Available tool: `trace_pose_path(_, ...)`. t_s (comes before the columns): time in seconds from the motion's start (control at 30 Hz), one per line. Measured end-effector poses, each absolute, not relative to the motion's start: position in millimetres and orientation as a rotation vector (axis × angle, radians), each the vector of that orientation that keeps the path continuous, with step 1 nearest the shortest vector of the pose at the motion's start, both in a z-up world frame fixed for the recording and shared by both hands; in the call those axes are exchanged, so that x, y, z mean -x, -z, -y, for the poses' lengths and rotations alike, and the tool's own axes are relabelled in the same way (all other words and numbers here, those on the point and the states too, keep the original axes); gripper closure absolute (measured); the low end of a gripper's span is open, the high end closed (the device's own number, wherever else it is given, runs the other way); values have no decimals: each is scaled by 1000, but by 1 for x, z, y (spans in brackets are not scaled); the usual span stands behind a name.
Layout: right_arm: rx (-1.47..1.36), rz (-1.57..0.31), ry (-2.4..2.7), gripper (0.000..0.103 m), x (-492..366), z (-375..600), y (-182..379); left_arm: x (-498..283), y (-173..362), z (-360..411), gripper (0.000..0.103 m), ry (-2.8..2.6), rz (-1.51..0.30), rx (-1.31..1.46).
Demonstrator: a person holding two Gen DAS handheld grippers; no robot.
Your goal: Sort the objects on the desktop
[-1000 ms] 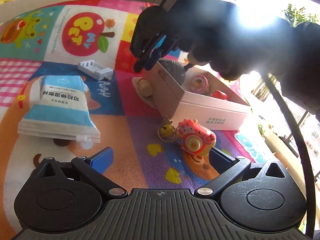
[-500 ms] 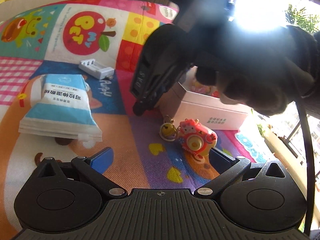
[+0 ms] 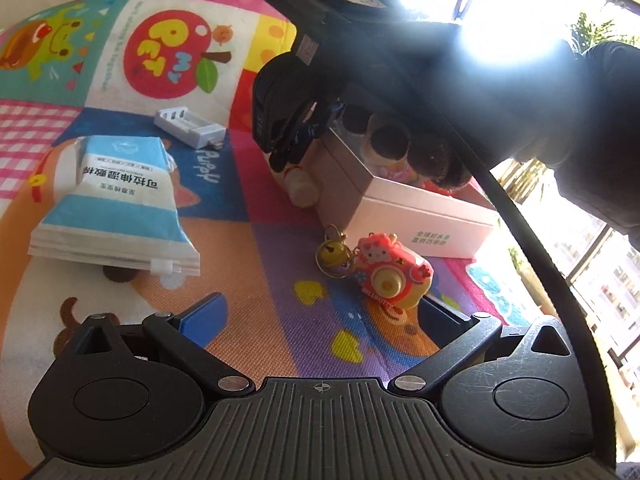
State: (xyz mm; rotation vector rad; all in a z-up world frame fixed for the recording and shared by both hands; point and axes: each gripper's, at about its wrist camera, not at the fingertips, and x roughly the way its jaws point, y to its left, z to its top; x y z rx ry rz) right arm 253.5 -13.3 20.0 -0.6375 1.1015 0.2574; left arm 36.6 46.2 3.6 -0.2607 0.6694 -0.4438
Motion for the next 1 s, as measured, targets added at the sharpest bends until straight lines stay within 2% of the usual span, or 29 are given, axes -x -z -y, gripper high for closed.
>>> trace_pose_path(0.27,603,-1217,-434,91,-193,23,-28,-34,-4,-43,0,460,-663,246)
trace_pose_path(0.4,540,-1188,-495,91,-155,44,-47,-35,-3,-44,0,474,-667,253)
trace_pose_path(0.47,533,-1084,-507,83,-133,60,-61,-36,-3,-43,0,487,-670,252)
trace_pose_path(0.5,546,-1006,-509,71,-117,67,-67,-36,-3,-42,0,493,-671,251)
trace_pose_path(0.57,555,-913,-514,56,-94,84,-72,-36,-2,-41,0,499,-673,251)
trace_pose_path(0.67,513,-875,-509,53,-73,111,-71,-36,-2,-41,0,498,-675,251)
trace_pose_path(0.77,391,-861,-489,33,-67,139,-59,-33,-4,-38,0,454,-672,221)
trace_pose_path(1.0,190,-782,-495,31,-58,161,-20,-10,-9,-40,0,353,-710,162)
